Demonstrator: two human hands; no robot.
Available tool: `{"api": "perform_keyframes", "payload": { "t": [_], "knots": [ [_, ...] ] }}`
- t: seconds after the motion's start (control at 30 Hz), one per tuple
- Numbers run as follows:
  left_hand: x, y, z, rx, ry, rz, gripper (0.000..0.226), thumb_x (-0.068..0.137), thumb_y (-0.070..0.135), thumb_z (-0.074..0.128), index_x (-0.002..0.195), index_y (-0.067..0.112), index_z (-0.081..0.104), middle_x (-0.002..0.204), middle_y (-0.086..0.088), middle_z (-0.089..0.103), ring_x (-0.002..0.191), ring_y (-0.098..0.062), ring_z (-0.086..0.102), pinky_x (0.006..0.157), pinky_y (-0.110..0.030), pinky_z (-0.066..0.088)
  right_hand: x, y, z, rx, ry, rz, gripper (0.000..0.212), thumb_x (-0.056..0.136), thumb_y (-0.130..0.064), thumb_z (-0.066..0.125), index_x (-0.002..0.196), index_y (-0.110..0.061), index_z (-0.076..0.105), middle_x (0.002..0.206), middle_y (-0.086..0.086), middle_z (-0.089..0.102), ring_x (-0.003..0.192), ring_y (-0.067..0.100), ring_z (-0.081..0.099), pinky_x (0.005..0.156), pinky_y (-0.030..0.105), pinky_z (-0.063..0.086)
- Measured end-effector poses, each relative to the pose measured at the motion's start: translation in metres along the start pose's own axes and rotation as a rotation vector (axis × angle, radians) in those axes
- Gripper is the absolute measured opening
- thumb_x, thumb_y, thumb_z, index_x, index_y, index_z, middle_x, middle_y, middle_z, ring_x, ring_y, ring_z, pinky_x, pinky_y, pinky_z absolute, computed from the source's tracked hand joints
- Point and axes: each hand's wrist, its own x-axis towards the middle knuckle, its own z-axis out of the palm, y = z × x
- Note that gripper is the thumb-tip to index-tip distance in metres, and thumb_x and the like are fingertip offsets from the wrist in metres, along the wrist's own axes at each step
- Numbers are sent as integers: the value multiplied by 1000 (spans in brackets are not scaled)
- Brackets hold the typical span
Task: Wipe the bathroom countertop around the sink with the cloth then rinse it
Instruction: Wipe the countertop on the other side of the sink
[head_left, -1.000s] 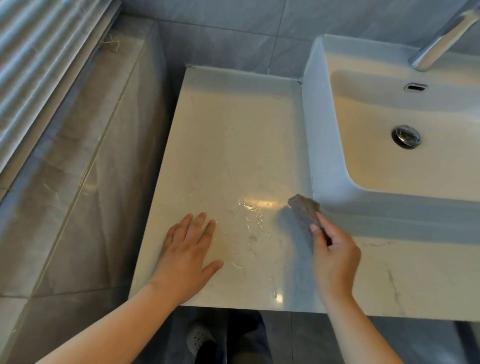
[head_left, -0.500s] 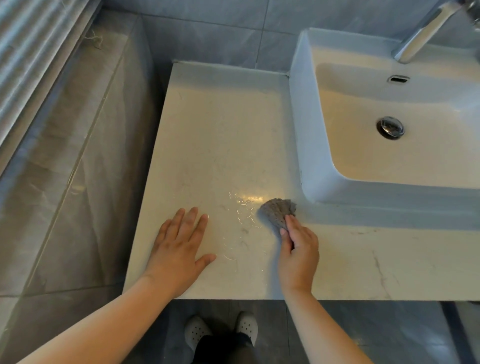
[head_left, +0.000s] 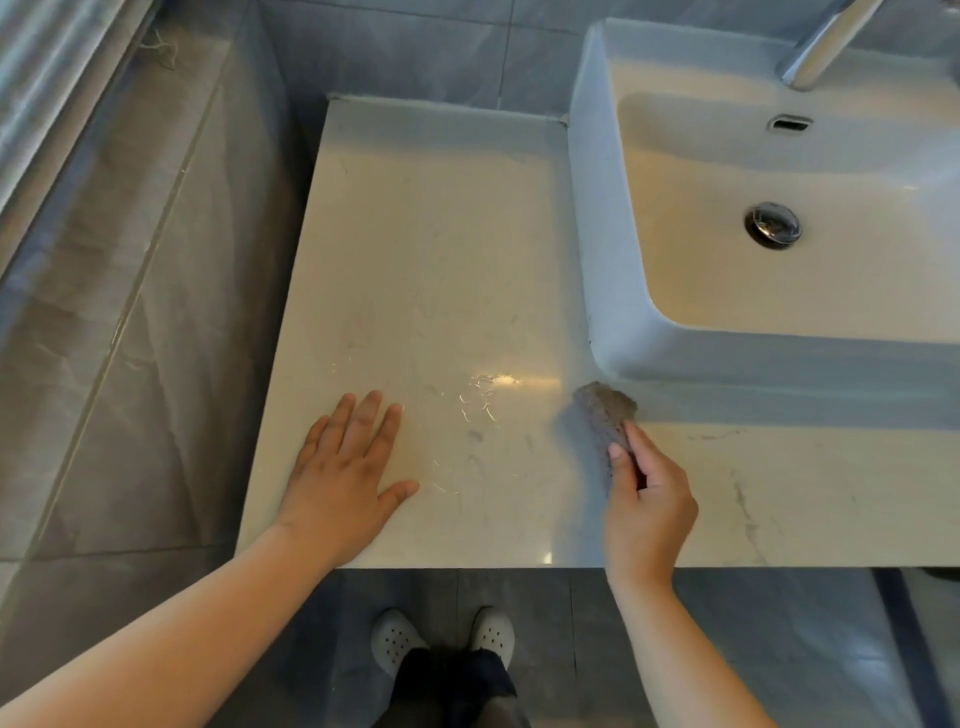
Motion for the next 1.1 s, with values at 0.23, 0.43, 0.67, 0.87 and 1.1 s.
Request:
{"api": "perform_keyframes", "payload": {
  "t": [0.23, 0.43, 0.67, 0.87, 1.1],
  "knots": [
    [1, 5, -7, 8, -51, -24, 79, 92, 62, 19, 147, 21, -18, 156, -4, -25, 142, -26, -23, 118, -42, -5, -43, 9, 16, -94, -96, -80, 34, 90, -15, 59, 124, -12, 62, 123, -2, 63, 110, 8, 49, 97, 6, 33],
    [1, 7, -9, -8, -61, -40, 78, 92, 61, 23, 149, 21, -14, 156, -3, -22, 143, -25, -19, 118, -41, -2, -75, -12, 36, 27, -288, -116, 33, 89, -11, 62, 120, -21, 63, 115, -14, 63, 108, 3, 52, 93, 7, 40],
    [-1, 7, -8, -9, -43, -46, 78, 92, 61, 23, 149, 22, -12, 157, -3, -19, 144, -25, -17, 119, -41, 0, -41, -11, -10, 120, -87, -13, 32, 89, -11, 62, 120, -18, 63, 107, -19, 60, 104, -2, 57, 89, 5, 40],
    [-1, 7, -8, -11, -39, -47, 77, 92, 61, 23, 149, 22, -12, 157, -2, -19, 144, -25, -17, 118, -40, -1, -53, 30, -24, -76, -19, 7, 33, 91, -17, 58, 123, -12, 61, 115, -4, 63, 111, 15, 55, 93, 20, 42],
    [-1, 8, -9, -17, -42, -51, 78, 92, 60, 25, 149, 21, -11, 158, -3, -18, 144, -25, -16, 118, -41, 0, -93, -1, 19, 11, -244, -61, 31, 91, -18, 59, 121, -21, 63, 114, -13, 63, 109, -2, 49, 93, 6, 39]
  ]
}}
